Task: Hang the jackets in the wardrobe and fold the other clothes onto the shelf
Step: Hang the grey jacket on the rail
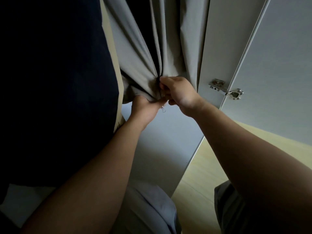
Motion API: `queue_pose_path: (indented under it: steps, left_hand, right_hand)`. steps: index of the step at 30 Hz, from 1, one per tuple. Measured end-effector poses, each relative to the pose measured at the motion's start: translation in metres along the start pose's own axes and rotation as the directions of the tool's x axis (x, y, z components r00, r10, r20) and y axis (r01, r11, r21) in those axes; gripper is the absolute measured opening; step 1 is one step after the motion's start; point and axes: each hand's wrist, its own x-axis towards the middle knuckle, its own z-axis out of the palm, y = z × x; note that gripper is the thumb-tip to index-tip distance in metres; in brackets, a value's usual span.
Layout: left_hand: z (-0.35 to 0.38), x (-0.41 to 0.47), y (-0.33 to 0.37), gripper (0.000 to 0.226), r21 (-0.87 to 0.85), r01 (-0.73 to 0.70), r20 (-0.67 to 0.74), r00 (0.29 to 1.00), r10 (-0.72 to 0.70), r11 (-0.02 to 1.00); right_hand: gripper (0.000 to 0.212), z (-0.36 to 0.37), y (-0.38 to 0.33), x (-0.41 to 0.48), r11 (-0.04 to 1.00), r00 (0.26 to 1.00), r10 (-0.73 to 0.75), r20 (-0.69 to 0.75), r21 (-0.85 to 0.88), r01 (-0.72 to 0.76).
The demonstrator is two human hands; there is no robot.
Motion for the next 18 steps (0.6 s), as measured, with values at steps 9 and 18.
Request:
queue_pose_path:
  steps: [9, 18]
  left_hand:
    - [0.0, 0.011, -0.012, 0.016, -0.087, 0.091, -0.136, 0.985, -0.103, 0.992]
    - [-0.018, -0.004, 0.015, 0.063, 0.399, 0.189, -0.077, 0.982, -0.173, 0.897]
  right_hand:
    - [0.034, 0.002, -0.017, -0.009, 0.996, 1.0, -0.004, 0.003, 0.087, 0.003]
    - [0.039, 0.01, -0.048, -0.02, 0.984, 0.986, -0.163, -0.043, -0.079, 0.159]
